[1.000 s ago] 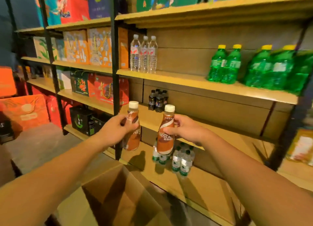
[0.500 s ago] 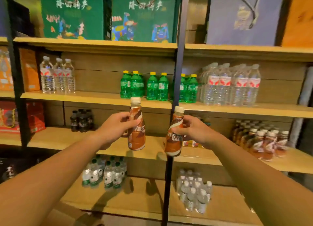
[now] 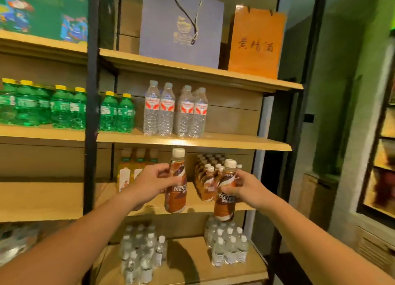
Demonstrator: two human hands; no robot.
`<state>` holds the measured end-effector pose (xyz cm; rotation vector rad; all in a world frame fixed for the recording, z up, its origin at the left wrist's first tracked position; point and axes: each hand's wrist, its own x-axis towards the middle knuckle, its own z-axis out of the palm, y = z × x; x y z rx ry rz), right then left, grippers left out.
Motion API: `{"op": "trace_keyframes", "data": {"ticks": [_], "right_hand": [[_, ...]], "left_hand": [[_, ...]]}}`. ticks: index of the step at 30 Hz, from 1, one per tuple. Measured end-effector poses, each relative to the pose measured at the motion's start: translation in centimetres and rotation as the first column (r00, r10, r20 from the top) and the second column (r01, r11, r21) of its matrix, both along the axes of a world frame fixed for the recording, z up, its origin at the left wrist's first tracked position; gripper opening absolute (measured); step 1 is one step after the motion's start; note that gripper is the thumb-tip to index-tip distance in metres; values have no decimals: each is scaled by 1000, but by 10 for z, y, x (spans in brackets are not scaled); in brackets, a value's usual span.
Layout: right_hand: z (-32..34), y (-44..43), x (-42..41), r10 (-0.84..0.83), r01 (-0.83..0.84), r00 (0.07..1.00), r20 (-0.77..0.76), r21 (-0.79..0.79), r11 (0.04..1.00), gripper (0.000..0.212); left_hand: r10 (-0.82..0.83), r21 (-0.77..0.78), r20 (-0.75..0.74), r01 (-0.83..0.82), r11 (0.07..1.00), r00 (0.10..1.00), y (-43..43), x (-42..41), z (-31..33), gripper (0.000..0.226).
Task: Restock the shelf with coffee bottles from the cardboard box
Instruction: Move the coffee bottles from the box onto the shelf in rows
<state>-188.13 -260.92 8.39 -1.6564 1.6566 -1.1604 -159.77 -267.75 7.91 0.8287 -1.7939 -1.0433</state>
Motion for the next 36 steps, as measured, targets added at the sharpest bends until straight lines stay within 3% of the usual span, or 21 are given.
{"op": "trace_keyframes", "data": {"ticks": [8, 17, 28, 36], "right_hand": [[-30, -18, -145, -147, 146, 989, 20, 49, 988, 36], [-56, -107, -230, -184, 187, 981, -55, 55, 981, 40], [-85, -234, -285, 13, -12, 1000, -7, 67, 998, 34], [-100, -277, -294, 142, -145, 989, 43, 52, 988, 30]], "left_hand": [[-70, 11, 96, 69, 998, 993, -55, -146, -28, 25], [-47, 39, 109, 43, 998, 993, -149, -250, -61, 22], [118, 31, 142, -124, 992, 983, -189, -330, -81, 29], [287, -119, 240, -266, 957, 927, -197, -360, -89, 8]]}}
